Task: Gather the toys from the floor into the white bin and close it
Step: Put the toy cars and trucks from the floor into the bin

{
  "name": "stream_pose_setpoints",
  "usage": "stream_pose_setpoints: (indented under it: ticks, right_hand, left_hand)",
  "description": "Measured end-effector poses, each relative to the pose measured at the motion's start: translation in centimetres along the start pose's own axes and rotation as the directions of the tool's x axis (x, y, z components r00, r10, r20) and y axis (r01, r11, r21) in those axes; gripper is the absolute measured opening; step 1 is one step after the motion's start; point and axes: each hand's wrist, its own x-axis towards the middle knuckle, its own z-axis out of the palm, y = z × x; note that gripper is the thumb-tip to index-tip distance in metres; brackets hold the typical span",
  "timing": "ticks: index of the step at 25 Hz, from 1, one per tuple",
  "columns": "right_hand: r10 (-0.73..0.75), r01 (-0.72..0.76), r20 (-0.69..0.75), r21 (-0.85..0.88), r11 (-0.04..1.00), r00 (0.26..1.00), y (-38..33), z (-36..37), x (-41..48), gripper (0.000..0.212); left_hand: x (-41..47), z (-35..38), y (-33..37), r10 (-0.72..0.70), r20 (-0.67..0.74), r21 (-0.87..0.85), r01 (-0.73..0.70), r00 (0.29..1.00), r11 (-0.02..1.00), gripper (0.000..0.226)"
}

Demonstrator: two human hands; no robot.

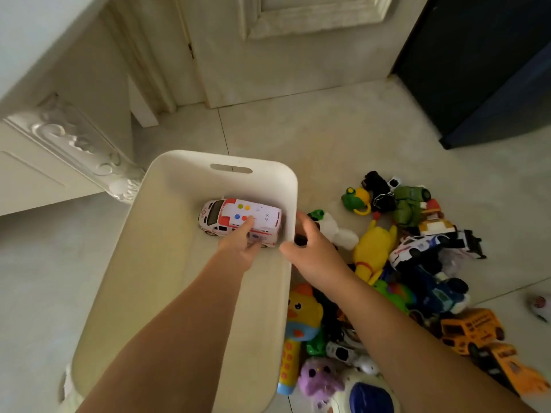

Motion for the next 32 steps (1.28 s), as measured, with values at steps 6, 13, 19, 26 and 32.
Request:
stream_pose_setpoints:
  ticks: [6,13,19,26,32]
  right_hand:
    - [0.201,-0.160,-0.086,0.346,0.925,0.976,2.0,-2.9,-0.4,0.051]
    - [0.288,-0.081,-0.344,0.509,0.857,0.894,6.6,-14.0,-6.4,0.034]
    - [0.460,-0.304,-0.630,0.346,0.888,0.626,17.7,-20.4,-13.8,0.037]
    - [0.782,-0.482,-0.325,0.643,0.595,0.531,28.3,-17.6,-16.1,0.103]
    - [0.751,-0.283,-0.176,0.852,0.440,0.636,30.8,-16.2,-15.3,0.037]
  left_hand:
    - [-2.9,-0.7,2.4,0.067,-0.084,0.307,-0.038,0.994,0.951,0.029]
    - [-14.8,3.7,0.6,0.731,0.299,0.623,-0.706,0.613,0.338,0.046]
    - [-21.5,8.1,-11.6,0.240,0.866,0.459,-0.888,0.439,-0.032,0.042]
    - [-20.4,9.4,-21.5,-0.103,0.772,0.608,-0.776,0.628,-0.170,0.041]
    - [-19.6,10.9,-24.4,-0.194,0.686,0.687,-0.712,0.701,-0.142,0.036]
